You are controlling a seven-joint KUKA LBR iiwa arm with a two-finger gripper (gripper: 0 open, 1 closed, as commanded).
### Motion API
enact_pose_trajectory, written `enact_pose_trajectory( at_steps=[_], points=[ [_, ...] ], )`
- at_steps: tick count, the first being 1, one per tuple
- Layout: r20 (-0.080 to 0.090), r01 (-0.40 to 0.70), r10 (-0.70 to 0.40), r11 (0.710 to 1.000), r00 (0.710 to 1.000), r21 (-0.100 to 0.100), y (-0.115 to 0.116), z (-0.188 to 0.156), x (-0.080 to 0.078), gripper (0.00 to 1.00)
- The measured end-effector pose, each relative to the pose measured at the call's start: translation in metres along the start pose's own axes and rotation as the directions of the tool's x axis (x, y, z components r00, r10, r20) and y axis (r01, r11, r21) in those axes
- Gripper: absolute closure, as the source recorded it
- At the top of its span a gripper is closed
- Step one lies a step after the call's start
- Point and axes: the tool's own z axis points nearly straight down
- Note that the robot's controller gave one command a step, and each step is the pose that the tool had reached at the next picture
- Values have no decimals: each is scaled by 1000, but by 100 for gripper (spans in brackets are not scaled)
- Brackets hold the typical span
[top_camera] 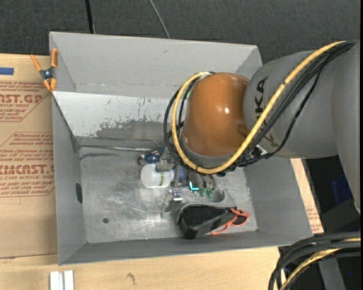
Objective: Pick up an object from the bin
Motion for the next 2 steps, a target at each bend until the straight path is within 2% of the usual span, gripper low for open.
enact_pose_trajectory(
  at_steps=[1,2],
  points=[
    [6,-1,1,1000,1000,-1,0,-3,-2,0],
    [20,96,-96,995,995,0,-38,60,-45,0]
  ],
)
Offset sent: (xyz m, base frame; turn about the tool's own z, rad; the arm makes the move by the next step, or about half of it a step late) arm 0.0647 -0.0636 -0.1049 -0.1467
